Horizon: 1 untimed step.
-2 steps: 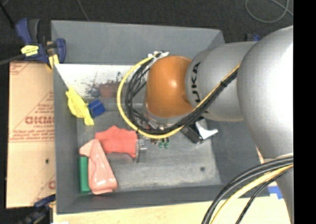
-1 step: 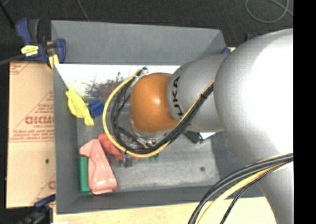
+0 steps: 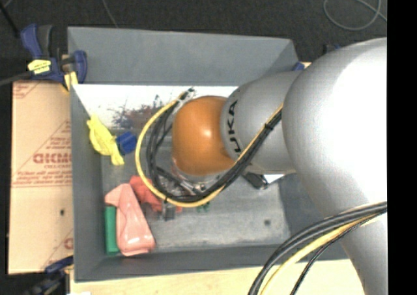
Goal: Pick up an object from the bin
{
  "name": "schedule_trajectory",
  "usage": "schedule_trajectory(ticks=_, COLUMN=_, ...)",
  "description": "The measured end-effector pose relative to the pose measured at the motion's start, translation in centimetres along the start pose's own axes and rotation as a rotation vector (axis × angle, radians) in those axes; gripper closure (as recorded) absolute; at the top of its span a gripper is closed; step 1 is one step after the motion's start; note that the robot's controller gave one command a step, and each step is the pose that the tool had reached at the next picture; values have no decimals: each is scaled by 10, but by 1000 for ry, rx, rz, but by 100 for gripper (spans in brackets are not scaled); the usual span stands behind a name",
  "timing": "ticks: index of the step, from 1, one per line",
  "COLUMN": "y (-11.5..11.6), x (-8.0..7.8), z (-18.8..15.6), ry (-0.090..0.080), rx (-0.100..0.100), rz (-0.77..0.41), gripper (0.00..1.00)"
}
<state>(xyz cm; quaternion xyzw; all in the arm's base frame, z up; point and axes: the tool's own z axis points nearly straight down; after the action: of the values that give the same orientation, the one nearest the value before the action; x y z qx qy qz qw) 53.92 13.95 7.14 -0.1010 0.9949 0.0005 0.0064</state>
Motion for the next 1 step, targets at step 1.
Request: schedule_trajectory(ticks=1, y=-11, x=-2, z=-121, ry=-3, rx=1, rz=6, gripper=100)
